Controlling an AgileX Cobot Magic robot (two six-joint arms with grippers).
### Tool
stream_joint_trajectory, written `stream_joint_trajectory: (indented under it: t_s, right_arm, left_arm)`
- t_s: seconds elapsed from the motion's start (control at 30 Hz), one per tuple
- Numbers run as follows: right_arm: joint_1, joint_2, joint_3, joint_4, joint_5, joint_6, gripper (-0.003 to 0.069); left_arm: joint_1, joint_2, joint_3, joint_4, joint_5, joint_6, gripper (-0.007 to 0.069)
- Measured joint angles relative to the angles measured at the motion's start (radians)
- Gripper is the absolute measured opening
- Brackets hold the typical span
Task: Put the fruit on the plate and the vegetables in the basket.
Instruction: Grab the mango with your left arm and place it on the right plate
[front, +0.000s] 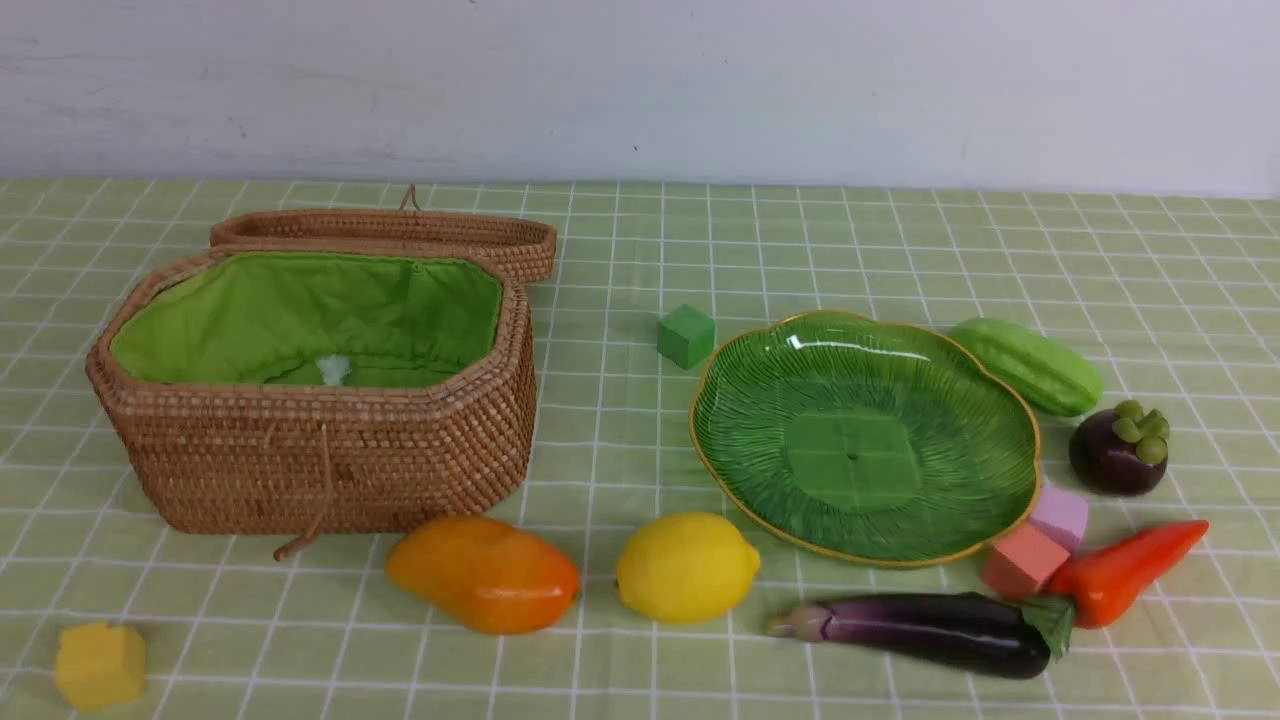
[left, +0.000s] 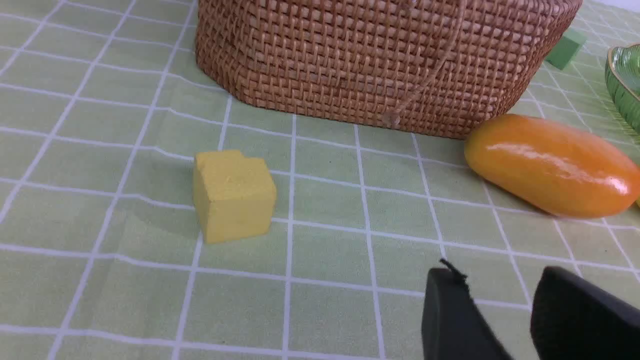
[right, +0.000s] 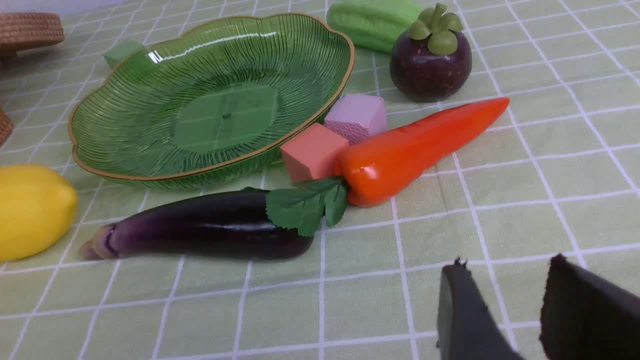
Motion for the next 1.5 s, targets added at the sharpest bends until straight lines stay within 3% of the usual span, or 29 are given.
stream_joint_trajectory:
  t_s: [1.1,1.5]
  right_arm:
    - [0.0,0.0,0.0,0.0,0.0,0.0,0.0242]
    - [0.0,0.0,0.0,0.0,0.0,0.0,0.0242]
  left_arm:
    - [0.0,0.0,0.0,-0.01,-0.044,-0.004,0.0239]
    - [0.0,0.0,0.0,-0.46,-0.349,-0.255,0.0239]
